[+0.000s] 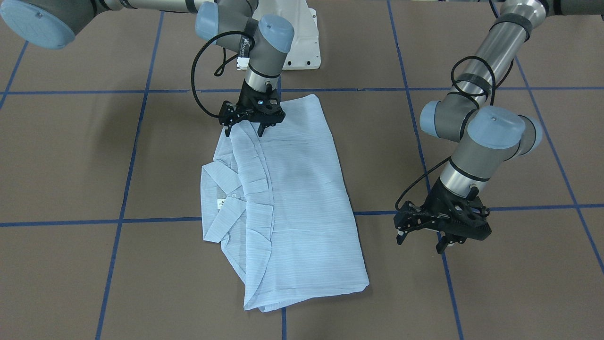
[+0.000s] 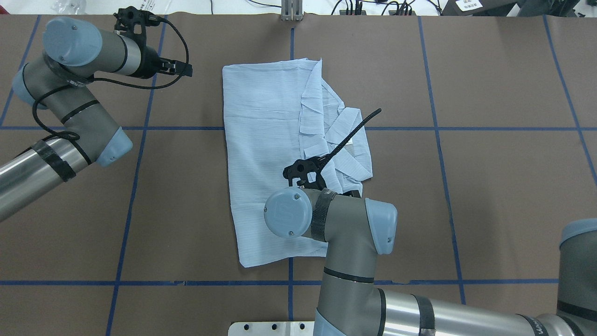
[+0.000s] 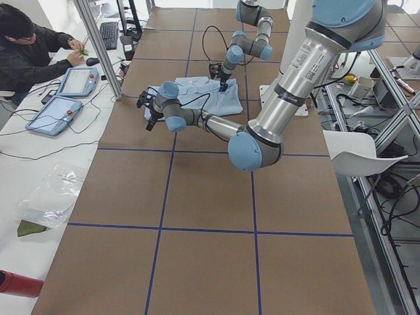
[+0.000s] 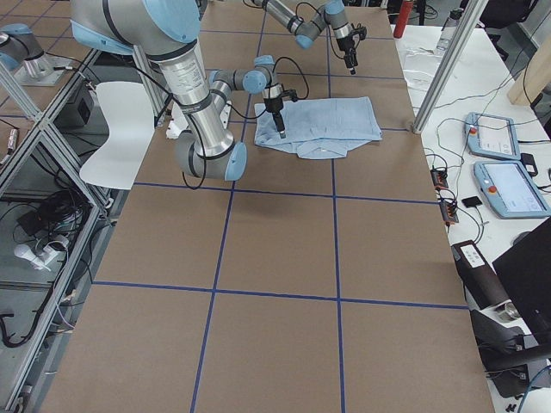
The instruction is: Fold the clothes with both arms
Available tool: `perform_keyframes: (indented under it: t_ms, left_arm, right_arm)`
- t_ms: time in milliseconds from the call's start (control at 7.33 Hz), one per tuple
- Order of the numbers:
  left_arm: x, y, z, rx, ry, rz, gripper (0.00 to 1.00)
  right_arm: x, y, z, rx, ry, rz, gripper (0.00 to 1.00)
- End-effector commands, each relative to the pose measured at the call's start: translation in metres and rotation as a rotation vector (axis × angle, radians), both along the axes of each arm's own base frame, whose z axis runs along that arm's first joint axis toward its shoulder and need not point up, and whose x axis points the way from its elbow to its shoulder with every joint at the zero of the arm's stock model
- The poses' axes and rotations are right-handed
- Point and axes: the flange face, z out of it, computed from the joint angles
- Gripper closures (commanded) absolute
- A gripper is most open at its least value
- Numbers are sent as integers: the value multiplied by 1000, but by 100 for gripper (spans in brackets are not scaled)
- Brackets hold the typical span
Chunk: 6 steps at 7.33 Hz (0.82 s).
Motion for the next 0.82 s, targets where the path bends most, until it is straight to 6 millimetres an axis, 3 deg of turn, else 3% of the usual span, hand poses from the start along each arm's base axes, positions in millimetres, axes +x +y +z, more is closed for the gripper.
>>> perform_keyframes:
  t_ms: [0, 409, 682]
  left_arm:
    - [1, 1, -1, -3, 3, 1, 0]
    - [2, 1, -1, -3, 3, 3, 0]
    - [3, 2, -1, -1, 4, 4, 0]
  right_arm:
    - [2, 0, 6, 3, 47, -23, 0]
    - [3, -1, 7, 3, 57, -27, 0]
    - [5, 0, -5, 2, 34, -29, 0]
